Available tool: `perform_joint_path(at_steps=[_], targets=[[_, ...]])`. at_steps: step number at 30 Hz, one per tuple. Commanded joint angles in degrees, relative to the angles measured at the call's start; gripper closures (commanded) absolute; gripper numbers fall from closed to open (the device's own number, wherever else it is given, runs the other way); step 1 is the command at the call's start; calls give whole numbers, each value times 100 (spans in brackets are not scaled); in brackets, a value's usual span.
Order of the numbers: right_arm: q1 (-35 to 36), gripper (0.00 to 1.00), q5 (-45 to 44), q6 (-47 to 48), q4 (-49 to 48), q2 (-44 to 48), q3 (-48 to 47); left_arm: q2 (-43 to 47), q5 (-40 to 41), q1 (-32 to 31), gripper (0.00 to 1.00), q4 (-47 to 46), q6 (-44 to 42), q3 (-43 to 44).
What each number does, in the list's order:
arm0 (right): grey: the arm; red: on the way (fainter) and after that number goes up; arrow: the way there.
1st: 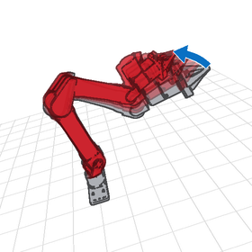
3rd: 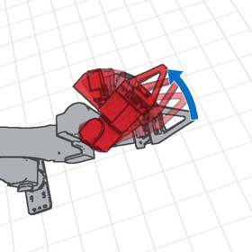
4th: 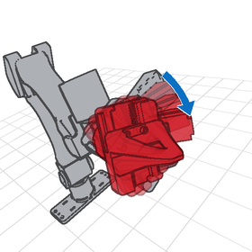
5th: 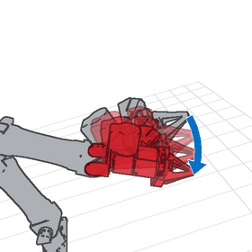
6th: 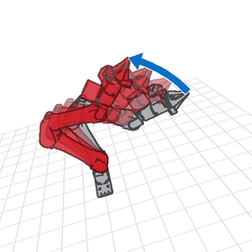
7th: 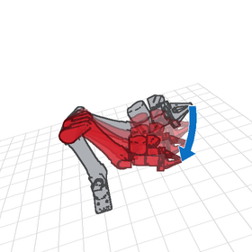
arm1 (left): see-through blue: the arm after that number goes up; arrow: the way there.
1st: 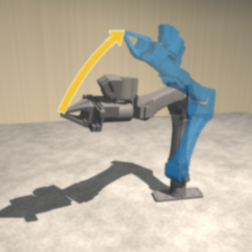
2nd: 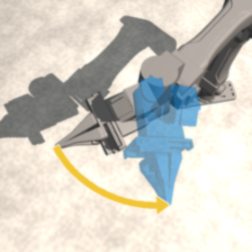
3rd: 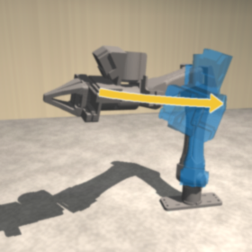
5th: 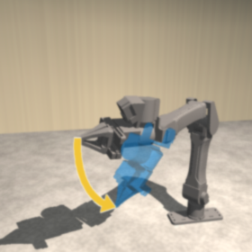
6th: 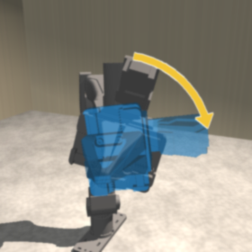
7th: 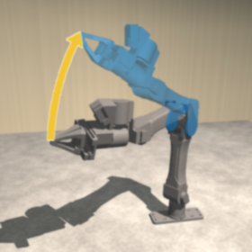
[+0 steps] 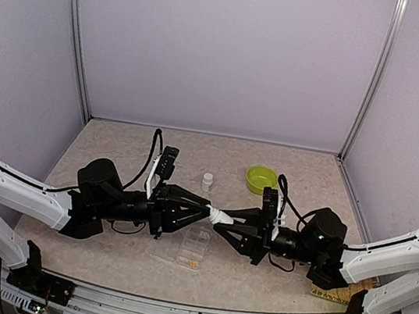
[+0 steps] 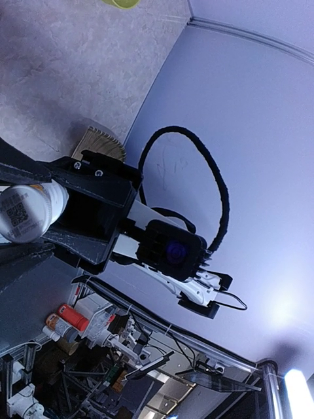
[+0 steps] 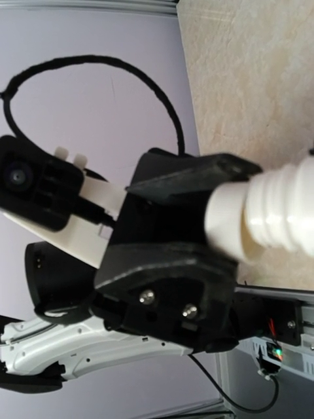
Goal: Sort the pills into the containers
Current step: Close the lid of the pill bottle.
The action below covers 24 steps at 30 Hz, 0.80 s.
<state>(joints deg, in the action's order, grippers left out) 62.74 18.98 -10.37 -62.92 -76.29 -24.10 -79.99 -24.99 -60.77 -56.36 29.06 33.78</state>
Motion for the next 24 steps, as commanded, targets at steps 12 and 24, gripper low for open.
perform_joint_path(at_steps=[12, 24], targets=[[107, 79, 42, -57, -246, -63, -239, -87, 221, -87, 72, -97, -74, 37], [129, 79, -10, 24, -60, 76, -266, -47, 565, -184, 72, 531, -448, 199]])
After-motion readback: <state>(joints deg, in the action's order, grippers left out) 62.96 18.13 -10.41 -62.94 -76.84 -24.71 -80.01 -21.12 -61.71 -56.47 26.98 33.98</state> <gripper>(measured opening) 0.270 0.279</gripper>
